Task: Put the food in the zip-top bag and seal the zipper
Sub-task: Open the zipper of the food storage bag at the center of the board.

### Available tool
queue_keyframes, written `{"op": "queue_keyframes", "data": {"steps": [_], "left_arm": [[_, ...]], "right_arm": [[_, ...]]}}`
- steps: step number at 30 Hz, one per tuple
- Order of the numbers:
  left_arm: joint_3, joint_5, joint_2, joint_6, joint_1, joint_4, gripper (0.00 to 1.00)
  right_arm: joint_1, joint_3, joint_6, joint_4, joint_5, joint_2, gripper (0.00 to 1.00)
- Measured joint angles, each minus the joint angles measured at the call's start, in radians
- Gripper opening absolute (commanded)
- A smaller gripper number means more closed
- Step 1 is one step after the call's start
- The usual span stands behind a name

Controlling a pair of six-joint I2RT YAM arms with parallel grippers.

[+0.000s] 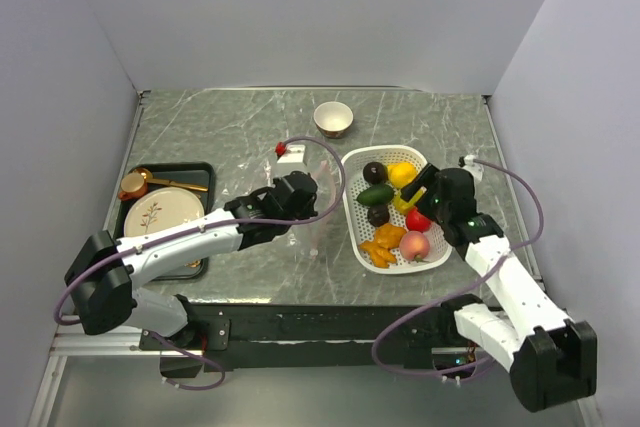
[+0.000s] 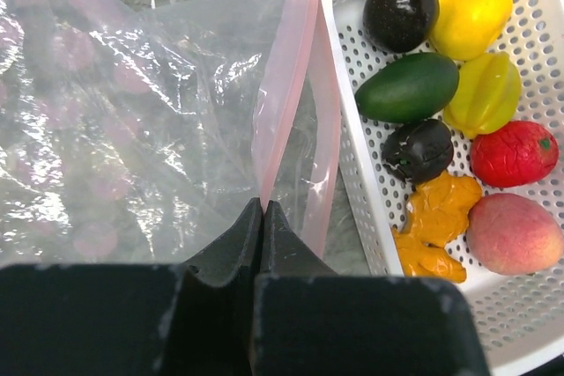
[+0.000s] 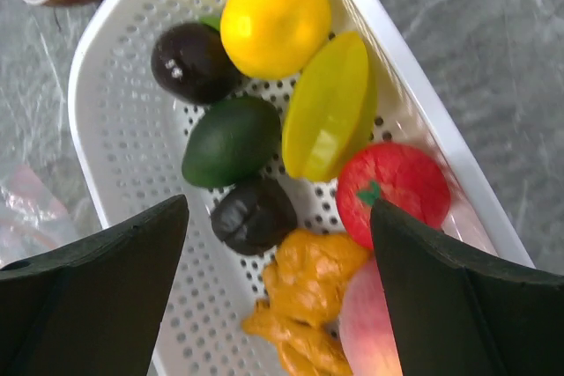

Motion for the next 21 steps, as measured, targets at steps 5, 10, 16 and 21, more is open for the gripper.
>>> {"op": "queue_keyframes", "data": {"steps": [5, 10, 16, 21], "left_arm": [[-0.007, 0.041, -0.007, 0.011, 0.014, 0.025, 0.01], [-0.008, 0.068, -0.007, 0.019, 0.015, 0.046, 0.01], [-0.032, 0.087, -0.018, 0.025, 0.016, 0.064, 0.01], [-0.035, 0.093, -0.028, 0.032, 0.018, 0.064, 0.01]], "right_arm": [[0.001, 0.019, -0.008, -0.063, -0.030, -0.028, 0.81], [0.006, 0.014, -0.024, -0.078, -0.154, -0.041, 0.75], [0.037, 0.004, -0.013, -0.148, -0.084, -0.065, 0.77], [0.043, -0.001, -0.011, -0.230, -0.008, -0.058, 0.85]]}}
